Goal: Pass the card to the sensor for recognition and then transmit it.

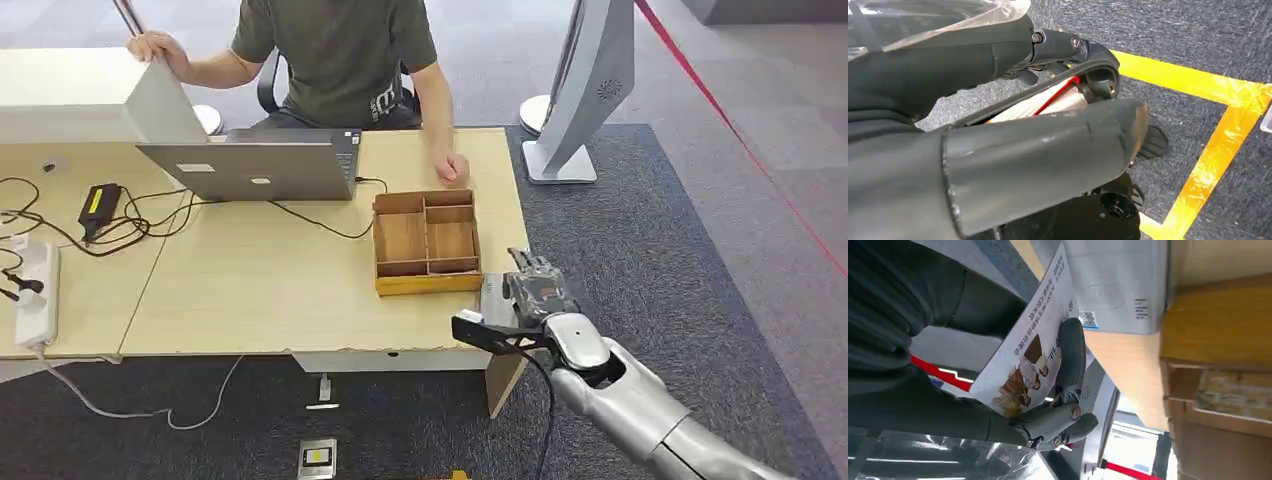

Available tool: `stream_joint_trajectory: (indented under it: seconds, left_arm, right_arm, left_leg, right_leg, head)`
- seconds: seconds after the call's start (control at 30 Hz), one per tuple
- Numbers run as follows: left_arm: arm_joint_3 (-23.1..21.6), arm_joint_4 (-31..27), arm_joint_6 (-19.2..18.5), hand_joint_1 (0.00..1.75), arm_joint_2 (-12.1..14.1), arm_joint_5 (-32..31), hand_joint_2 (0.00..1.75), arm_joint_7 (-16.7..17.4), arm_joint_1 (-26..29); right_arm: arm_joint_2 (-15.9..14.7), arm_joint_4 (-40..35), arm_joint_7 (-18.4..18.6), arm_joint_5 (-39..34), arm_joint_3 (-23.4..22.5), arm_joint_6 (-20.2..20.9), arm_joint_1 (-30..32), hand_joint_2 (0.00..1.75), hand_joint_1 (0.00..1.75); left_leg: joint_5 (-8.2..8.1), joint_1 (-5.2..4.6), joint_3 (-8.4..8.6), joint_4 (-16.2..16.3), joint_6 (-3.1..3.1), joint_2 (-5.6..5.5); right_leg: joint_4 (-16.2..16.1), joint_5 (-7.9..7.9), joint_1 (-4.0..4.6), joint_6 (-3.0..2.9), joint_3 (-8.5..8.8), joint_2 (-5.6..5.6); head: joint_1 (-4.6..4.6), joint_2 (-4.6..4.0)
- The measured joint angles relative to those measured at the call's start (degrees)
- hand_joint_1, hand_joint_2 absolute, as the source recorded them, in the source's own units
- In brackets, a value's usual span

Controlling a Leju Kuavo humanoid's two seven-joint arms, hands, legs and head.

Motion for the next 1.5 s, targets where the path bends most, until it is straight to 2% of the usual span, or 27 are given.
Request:
stream_joint_trajectory:
  seconds: [0.6, 1.5]
  left_arm:
    - [0.02, 0.0, 0.59, 0.0, 0.0, 1.29, 0.0, 0.63, 0.01]
    - [0.04, 0.0, 2.21, 0.0, -0.24, 2.62, 0.0, 0.7, 0.05]
  right_arm:
    - [3.37, 2.67, -0.85, -0.74, 0.76, 0.13, 0.57, 1.75, 1.75]
    - [5.86, 5.64, -0.83, -1.14, -1.31, -0.37, -0.13, 1.75, 1.75]
  left_leg:
    - [0.0, 0.0, 0.0, 0.0, 0.0, 0.01]
    - [0.0, 0.0, 0.0, 0.0, 0.0, 0.01]
  right_leg:
    - [0.0, 0.0, 0.0, 0.0, 0.0, 0.0]
    - [0.0, 0.0, 0.0, 0.0, 0.0, 0.0]
  head:
    - [0.0, 0.0]
    - [0.0, 0.0]
